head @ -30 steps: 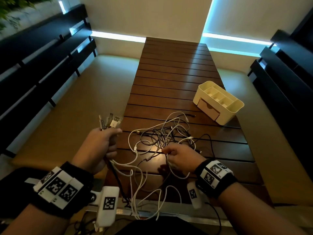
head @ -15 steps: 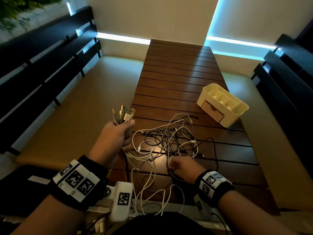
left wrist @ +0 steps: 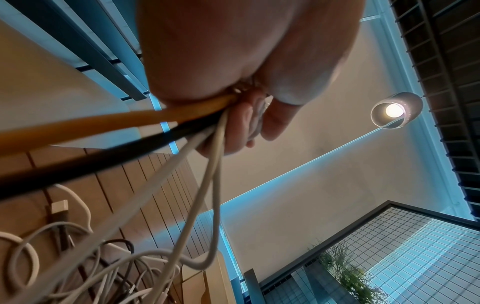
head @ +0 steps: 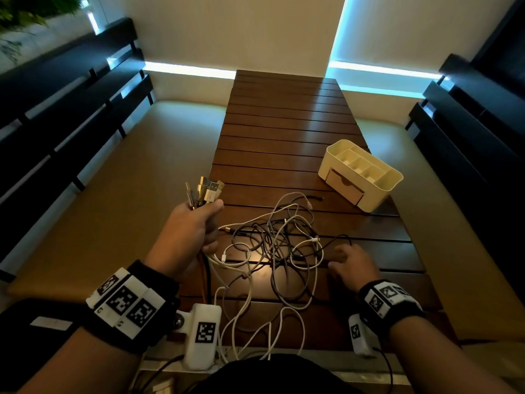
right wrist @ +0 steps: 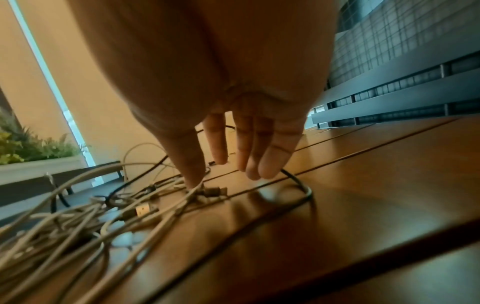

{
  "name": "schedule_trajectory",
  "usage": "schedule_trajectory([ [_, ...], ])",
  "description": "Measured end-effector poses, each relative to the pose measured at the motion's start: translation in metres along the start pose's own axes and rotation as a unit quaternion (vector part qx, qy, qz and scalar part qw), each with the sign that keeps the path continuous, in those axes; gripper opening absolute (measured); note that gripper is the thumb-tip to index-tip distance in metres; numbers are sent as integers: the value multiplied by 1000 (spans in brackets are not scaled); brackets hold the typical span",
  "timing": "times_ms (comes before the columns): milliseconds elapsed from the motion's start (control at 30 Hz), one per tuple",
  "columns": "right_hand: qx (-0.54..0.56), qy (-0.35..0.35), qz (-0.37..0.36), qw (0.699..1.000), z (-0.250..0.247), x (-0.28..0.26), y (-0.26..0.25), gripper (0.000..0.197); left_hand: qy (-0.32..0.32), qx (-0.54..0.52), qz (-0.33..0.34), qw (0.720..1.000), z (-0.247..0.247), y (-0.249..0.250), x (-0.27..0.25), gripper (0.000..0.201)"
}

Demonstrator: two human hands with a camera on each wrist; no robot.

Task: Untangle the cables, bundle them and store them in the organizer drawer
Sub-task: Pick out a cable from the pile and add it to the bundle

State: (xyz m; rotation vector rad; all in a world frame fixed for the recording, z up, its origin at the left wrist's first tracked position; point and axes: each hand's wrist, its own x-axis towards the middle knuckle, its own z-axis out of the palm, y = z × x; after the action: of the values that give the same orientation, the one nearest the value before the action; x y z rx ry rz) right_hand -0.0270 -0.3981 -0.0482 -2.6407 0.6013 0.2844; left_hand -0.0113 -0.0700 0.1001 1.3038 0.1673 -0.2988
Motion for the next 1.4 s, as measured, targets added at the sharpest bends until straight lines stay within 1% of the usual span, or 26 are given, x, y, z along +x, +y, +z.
schedule_trajectory([
  [33, -13, -20, -3, 1000, 4, 1, 2, 37, -2, 0, 0, 1000, 1, 1, 1, 13],
  [67, -20, -37, -7, 999, 8, 1, 4, 37, -3, 0, 0, 1000, 2, 1, 1, 13],
  [100, -25, -43, -15, 999, 12, 2, 6, 32, -3, -1, 0, 1000, 2, 2, 2, 13],
  [133, -38, -45, -23, 998, 14, 2, 6, 22, -3, -2, 1, 1000, 2, 2, 3, 13],
  [167, -46, -39, -31, 998, 13, 3, 5, 9, -4, -2, 1, 1000, 2, 3, 3, 13],
  [200, -43, -28, -38, 998, 12, 3, 4, 6, -4, -2, 2, 1000, 2, 3, 3, 13],
  [267, -11, 2, -35, 999, 10, 4, 2, 15, -3, -1, -1, 1000, 0, 3, 4, 12],
  [333, 19, 45, -25, 998, 3, 4, -3, 15, -3, 0, -1, 1000, -2, 2, 5, 10],
  [400, 32, 85, -56, 994, -2, 2, -10, 11, -3, 2, -2, 1000, -2, 1, 6, 9],
  [467, 53, 109, -118, 986, -5, -1, -23, 8, -3, 6, -3, 1000, 0, 1, 7, 9],
  [533, 65, 98, -179, 977, -2, -3, -40, 10, -5, 8, -2, 1000, 3, 1, 8, 9],
  [567, 66, 81, -199, 974, 3, -3, -47, 10, -5, 8, -2, 1000, 5, 1, 9, 8],
  [600, 65, 55, -204, 975, 8, -2, -54, 7, -6, 8, -2, 1000, 6, 1, 9, 8],
  [633, 66, 23, -202, 977, 14, 0, -59, 4, -8, 9, -3, 1000, 7, 0, 9, 9],
  [700, 31, -45, -175, 983, 26, 5, -63, 25, -12, 13, -5, 1000, 7, -1, 10, 10],
  [733, -3, -62, -161, 985, 30, 8, -63, 31, -13, 14, -6, 1000, 7, -1, 10, 9],
  [767, -27, -62, -159, 985, 33, 10, -61, 31, -15, 13, -8, 1000, 7, 0, 10, 8],
  [867, -32, -29, -176, 984, 38, 14, -56, 22, -15, 4, -5, 1000, 4, 0, 9, 10],
  [1000, 61, 16, -163, 985, 26, 14, -51, 23, -23, -13, 2, 1000, -1, 1, 8, 22],
  [1133, 109, 43, -146, 982, 7, 10, -48, 23, -18, -11, -8, 1000, 2, 1, 10, 29],
  [1200, 131, 47, -146, 979, -3, 5, -51, 21, -13, -6, -18, 1000, 8, -1, 13, 31],
  [1300, 139, 64, -165, 974, -16, -8, -64, 14, 1, 8, -32, 999, 20, -4, 19, 35],
  [1400, 185, 90, -169, 964, -32, -23, -76, 16, 4, 8, -38, 999, 32, -6, 23, 33],
])
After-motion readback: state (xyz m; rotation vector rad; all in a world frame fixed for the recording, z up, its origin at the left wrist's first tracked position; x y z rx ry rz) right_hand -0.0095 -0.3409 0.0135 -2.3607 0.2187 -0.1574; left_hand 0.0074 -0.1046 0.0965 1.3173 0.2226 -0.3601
